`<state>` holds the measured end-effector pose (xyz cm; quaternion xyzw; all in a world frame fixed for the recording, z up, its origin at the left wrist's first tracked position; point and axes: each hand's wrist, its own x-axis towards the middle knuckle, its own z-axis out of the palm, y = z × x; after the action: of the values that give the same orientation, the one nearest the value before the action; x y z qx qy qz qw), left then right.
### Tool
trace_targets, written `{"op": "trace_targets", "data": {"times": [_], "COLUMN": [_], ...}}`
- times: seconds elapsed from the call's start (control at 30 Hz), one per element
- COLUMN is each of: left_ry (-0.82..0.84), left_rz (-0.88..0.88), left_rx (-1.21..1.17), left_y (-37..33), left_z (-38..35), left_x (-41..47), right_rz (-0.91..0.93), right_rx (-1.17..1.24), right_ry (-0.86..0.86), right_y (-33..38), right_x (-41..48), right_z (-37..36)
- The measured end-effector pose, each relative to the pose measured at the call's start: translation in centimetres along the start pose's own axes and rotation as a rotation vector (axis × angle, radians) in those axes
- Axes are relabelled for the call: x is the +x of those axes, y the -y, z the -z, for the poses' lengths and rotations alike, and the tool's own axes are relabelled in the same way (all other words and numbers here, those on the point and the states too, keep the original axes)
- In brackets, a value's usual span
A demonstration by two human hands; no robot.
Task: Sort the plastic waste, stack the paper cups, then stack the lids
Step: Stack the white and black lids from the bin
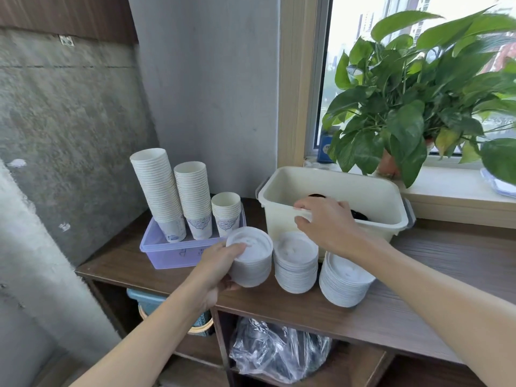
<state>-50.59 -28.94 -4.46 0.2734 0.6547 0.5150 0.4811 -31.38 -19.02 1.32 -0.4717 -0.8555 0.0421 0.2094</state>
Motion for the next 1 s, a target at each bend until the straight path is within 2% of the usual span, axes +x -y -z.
{"op": "trace_targets", "data": {"times": [0.23, 0.53, 0.63, 0.7, 0.77, 0.83, 1.0], "left_ry": [-0.018, -0.069, -0.195, -0.305, -0.338, -0.304, -0.124], "left_rz": [-0.009, -0.050, -0.215, -0.434, -0.641, -0.764, -0.885], "left_rx": [0.073, 0.342, 0.628, 0.779, 0.811, 0.821, 0.906], "left_y": [0.8, 0.2, -0.2, -1.0, -2.9, -5.4, -10.4], "left_z": [-0.5, -0.3, 0.3, 0.2, -0.8, -2.6, -8.0], "left_x": [0.6, 0.1, -0.6, -1.2, -1.7, -1.6, 1.6], "right_rz": [-0.026, -0.031, -0.002, 0.002, -0.008, -0.029, -0.096], "right_rx": [0.090, 0.113, 0.068, 0.064, 0.109, 0.177, 0.173], "right_ry": [0.023, 0.002, 0.001, 0.013, 0.027, 0.031, -0.024], "right_y": [-1.6, -2.1, -2.3, -2.5, -2.8, -3.6, -7.3], "right_x": [-0.6, -0.9, -1.0, -1.3, -1.4, -1.3, 0.6], "right_z": [0.6, 0.9, 1.0, 1.3, 1.6, 2.0, 3.7]}}
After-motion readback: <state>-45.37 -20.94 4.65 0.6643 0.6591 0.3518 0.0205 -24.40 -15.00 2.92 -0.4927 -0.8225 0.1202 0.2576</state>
